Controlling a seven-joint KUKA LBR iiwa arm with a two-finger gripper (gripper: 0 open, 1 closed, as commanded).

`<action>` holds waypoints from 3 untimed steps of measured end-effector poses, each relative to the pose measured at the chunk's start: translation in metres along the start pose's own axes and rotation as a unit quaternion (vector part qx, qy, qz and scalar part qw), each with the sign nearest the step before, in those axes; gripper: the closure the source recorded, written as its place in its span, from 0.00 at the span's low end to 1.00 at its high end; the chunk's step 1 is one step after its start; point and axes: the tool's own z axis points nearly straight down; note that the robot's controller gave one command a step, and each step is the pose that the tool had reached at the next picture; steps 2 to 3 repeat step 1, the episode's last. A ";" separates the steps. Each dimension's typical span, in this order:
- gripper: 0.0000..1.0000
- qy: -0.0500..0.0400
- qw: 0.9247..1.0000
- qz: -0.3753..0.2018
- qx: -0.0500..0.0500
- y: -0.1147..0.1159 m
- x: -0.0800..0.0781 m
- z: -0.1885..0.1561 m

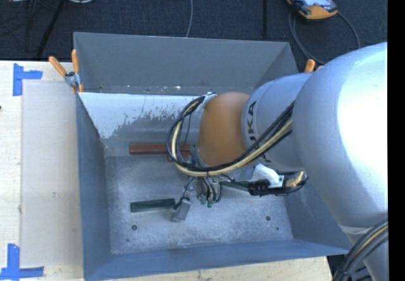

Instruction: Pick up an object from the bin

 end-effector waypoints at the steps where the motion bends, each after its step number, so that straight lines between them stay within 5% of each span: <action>1: 1.00 0.001 1.000 -0.002 -0.001 0.060 0.025 0.000; 3: 1.00 0.001 1.000 -0.002 -0.001 0.060 0.025 0.000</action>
Offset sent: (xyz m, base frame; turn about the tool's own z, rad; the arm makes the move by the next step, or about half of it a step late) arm 0.0000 0.0000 0.0000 0.0000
